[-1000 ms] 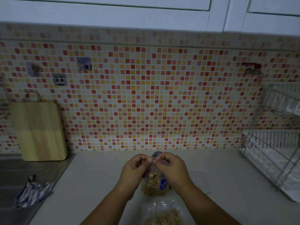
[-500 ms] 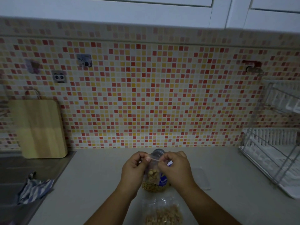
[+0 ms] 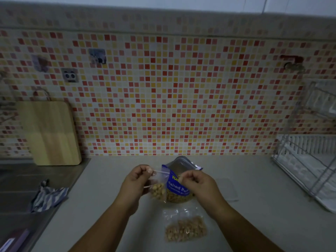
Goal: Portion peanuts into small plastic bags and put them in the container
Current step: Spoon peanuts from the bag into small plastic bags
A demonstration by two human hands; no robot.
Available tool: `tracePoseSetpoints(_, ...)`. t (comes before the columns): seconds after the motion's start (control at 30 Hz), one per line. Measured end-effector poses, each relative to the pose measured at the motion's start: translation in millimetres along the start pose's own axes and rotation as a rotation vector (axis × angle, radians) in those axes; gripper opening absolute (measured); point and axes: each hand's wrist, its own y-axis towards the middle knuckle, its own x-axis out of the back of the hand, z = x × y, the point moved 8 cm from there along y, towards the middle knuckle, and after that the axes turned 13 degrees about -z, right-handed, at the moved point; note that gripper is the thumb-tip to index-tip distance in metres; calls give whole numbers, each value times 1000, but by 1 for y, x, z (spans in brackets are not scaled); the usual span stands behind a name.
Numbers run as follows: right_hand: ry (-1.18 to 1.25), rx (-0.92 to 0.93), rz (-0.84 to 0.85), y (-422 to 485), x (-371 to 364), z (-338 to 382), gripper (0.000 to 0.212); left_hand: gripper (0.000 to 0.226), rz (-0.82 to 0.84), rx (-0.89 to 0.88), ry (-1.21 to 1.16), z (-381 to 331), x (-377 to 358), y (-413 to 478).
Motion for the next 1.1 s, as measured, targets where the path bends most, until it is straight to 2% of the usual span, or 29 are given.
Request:
tracePoseSetpoints(0.07,-5,-50,67,-12,-20,-13,7,13,9,76,20,22,-1,-4)
tracePoseSetpoints(0.13,-83,-74,46,-18,-32,-31,5,15,0,152,19,45,1,-7)
tracePoseSetpoints(0.23,-237,-155,17,-22,-44,-70,19,15,-20,268,63,86,10,-11)
tracePoseSetpoints(0.3,-344,-187,32,-25,-51,-92,15,13,-48,327,79,109,17,-14)
tracePoseSetpoints(0.43,-602,-82,48,-24,-67,-119,20,14,-149,379,173,148,36,-10)
tracePoseSetpoints(0.57,-915,150,70,-20,-87,-129,30,18,-203,256,494,170,55,5)
tracePoseSetpoints(0.7,-1093,214,17,-22,-93,-130,17,14,-215,57,756,157,54,9)
tracePoseSetpoints(0.77,-1105,267,-37,-21,-93,-132,16,13,-204,-16,819,155,52,12)
tracePoseSetpoints(0.9,-1088,319,-22,-21,-94,-135,18,15,-191,-93,884,160,51,17)
tracePoseSetpoints(1.03,-1005,256,-81,-12,-76,-136,16,14,-199,-97,882,160,51,19)
tracePoseSetpoints(1.1,-963,181,-100,-3,-63,-136,31,9,-213,-93,858,159,51,20)
